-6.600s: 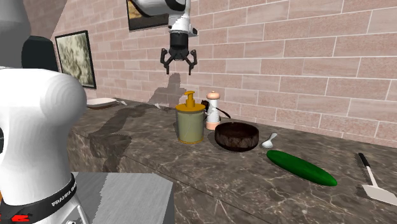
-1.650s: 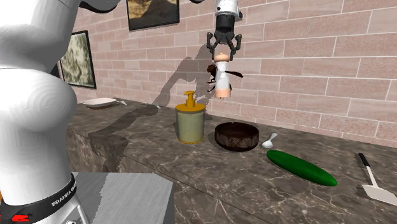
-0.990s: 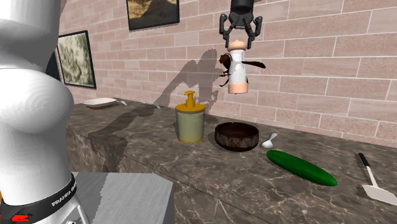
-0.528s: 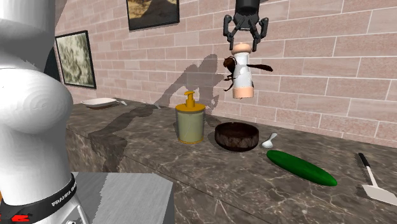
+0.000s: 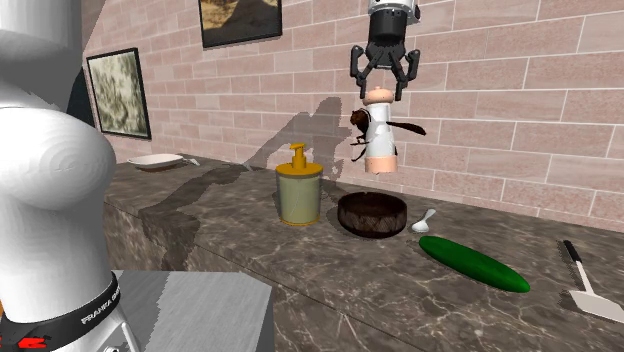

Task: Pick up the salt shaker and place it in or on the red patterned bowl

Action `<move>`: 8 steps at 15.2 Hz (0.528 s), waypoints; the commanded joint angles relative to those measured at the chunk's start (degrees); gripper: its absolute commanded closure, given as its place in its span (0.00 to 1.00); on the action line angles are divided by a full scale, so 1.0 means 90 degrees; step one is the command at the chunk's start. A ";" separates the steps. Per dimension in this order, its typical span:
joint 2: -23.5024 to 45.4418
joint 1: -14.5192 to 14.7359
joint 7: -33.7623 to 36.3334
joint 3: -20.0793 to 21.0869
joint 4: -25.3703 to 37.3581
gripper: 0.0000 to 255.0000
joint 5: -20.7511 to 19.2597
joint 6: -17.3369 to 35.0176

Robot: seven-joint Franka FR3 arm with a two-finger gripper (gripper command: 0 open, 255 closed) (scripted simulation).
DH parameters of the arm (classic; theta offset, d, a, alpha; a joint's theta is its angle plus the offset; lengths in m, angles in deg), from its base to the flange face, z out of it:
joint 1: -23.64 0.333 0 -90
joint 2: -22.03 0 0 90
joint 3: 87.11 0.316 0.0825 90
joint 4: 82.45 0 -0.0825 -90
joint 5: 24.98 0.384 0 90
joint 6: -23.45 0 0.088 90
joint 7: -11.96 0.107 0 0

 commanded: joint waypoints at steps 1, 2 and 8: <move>-0.0024 0.0016 0.0016 0.0007 -0.0201 1.00 -0.0011 0.0187; -0.0034 0.0022 0.0021 0.0009 -0.0298 1.00 -0.0015 0.0276; -0.0054 0.0048 0.0041 0.0023 -0.0836 1.00 -0.0022 0.0795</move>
